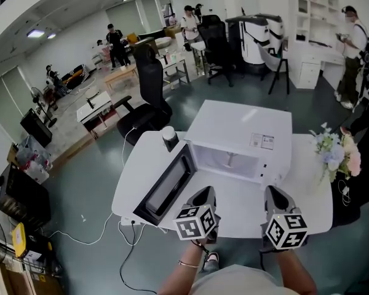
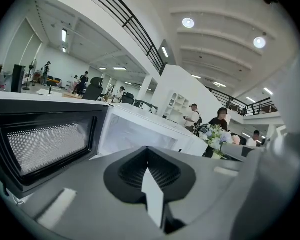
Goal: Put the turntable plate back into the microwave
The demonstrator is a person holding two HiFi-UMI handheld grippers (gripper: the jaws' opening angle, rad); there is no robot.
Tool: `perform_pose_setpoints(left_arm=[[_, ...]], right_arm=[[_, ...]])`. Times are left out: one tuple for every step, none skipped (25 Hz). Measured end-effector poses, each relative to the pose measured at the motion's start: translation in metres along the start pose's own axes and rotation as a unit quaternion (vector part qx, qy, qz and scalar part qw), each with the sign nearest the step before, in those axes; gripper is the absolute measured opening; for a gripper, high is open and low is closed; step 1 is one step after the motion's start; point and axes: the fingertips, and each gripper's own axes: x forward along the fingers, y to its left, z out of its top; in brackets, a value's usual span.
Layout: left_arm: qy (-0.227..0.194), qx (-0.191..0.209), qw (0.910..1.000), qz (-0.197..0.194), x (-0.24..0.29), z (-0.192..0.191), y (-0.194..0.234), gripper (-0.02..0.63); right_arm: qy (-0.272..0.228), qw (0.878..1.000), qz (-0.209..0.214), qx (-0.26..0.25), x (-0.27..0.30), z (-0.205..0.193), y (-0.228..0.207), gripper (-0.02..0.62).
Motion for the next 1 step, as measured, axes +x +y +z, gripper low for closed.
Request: perform_pose_setpoints(left_arm=[[0.000,-0.001,1.0000,0.000,-0.0002,0.0001,0.0008,-0.002]], right_arm=[[0.000,1.000,0.000,-0.001,0.0003,0.0005,0.0010,0.011]])
